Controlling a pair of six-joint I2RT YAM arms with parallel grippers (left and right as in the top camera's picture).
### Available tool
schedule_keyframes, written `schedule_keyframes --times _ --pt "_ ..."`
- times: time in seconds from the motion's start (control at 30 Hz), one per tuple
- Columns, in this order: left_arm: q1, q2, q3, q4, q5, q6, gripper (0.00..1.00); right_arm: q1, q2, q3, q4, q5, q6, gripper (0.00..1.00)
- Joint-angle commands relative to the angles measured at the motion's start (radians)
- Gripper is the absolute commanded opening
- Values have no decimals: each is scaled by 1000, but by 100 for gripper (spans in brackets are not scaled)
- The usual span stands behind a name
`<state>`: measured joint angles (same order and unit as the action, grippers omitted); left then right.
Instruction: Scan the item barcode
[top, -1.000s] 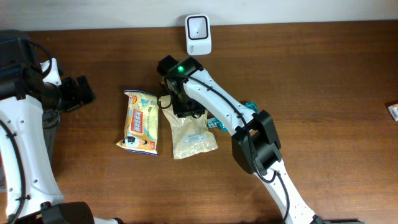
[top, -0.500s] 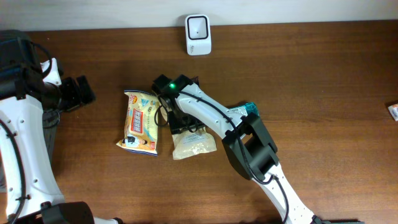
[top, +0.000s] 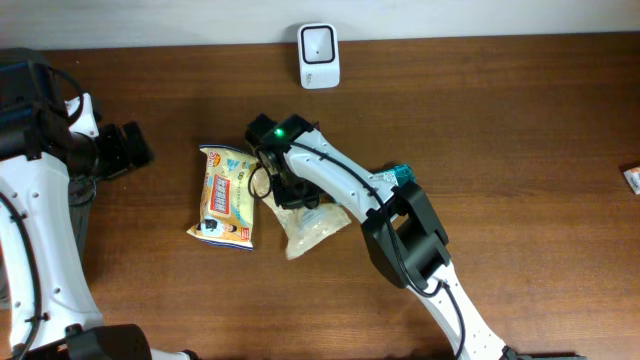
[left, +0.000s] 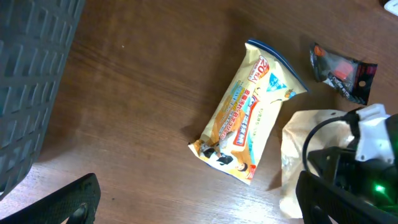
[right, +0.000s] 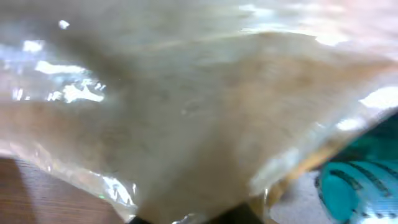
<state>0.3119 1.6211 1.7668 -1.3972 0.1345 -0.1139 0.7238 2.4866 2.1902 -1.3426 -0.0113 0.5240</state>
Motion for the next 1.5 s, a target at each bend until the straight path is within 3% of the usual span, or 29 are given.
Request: schedule_keyframes --times 0.0,0.4,0.67,0.93,1.23,1.47 --pt "3 -13 -3 1 10 -5 99 -28 39 75 -30 24 7 4" --pt "3 -13 -3 1 10 -5 99 -37 39 189 -69 76 -2 4" --pt "3 -13 -3 1 10 -5 99 -120 38 474 -72 77 -32 4" --pt "3 -13 -3 1 10 -5 99 -256 40 537 225 72 -38 4" --pt "3 -13 -3 1 10 -5 99 -268 41 353 779 113 -37 4" --pt "3 -13 -3 1 10 -5 99 -269 41 199 1019 307 -37 4"
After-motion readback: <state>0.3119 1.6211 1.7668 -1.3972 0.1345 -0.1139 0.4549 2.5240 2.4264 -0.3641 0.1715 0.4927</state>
